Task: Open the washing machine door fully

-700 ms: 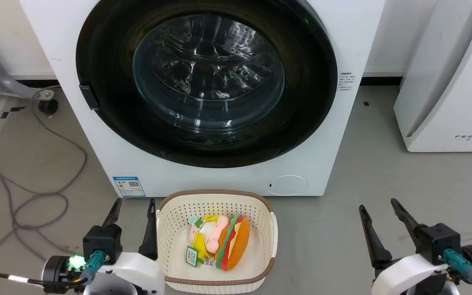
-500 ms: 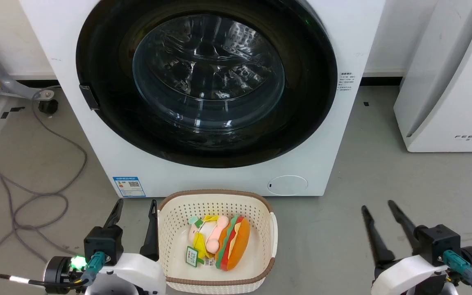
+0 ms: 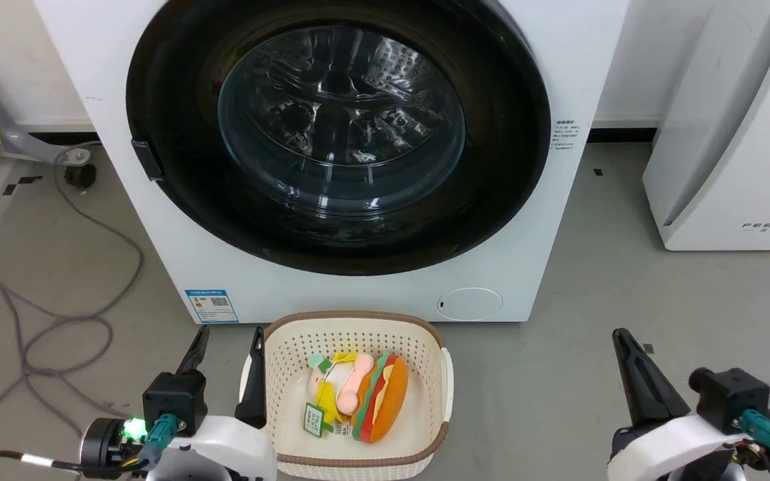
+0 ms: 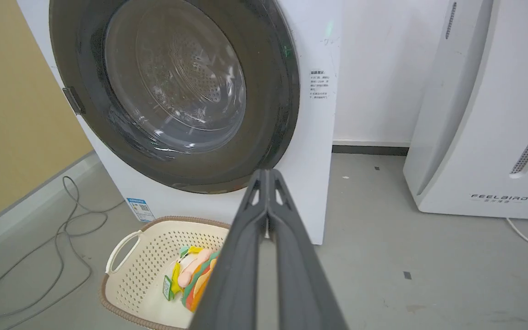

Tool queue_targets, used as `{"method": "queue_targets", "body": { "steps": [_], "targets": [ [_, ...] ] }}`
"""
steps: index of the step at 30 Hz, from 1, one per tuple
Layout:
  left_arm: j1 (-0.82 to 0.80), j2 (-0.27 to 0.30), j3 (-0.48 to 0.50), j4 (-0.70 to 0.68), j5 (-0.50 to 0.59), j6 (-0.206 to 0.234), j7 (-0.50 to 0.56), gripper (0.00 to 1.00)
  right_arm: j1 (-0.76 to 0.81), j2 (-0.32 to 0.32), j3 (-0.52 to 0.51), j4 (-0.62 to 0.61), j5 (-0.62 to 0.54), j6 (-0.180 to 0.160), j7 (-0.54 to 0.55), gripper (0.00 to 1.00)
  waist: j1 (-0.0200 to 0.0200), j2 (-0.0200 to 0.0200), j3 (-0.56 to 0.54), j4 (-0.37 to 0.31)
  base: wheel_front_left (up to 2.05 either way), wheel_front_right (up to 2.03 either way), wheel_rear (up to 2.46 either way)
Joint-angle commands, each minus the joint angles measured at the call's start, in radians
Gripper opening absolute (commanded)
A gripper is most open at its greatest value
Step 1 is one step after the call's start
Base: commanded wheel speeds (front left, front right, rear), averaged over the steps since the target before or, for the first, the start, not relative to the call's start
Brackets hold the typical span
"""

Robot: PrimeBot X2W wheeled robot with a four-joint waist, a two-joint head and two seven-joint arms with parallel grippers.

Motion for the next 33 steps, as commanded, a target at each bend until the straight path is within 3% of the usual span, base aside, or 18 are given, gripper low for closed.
{"method": "queue_targets", "body": {
  "steps": [1, 21, 33],
  "targets": [
    [-0.012, 0.000, -0.003, 0.006, -0.005, -0.002, -0.011, 1.00, -0.014, 0.000, -0.002, 0.008, 0.034, 0.002, -0.011, 0.00, 0.0000, -0.0001, -0.001, 0.000, 0.00, 0.00, 0.00],
    [-0.019, 0.001, -0.019, 0.031, -0.028, -0.002, -0.050, 1.00, -0.084, 0.000, -0.039, 0.077, 0.571, 0.003, -0.051, 0.00, 0.0000, -0.0001, -0.004, 0.000, 0.00, 0.00, 0.00],
    [-0.028, 0.001, -0.029, 0.035, -0.044, 0.000, -0.076, 1.00, -0.199, -0.001, -0.086, 0.138, 0.811, 0.004, -0.076, 0.00, 0.0000, -0.0001, 0.005, -0.006, 0.00, 0.00, 0.00]
  ]
}}
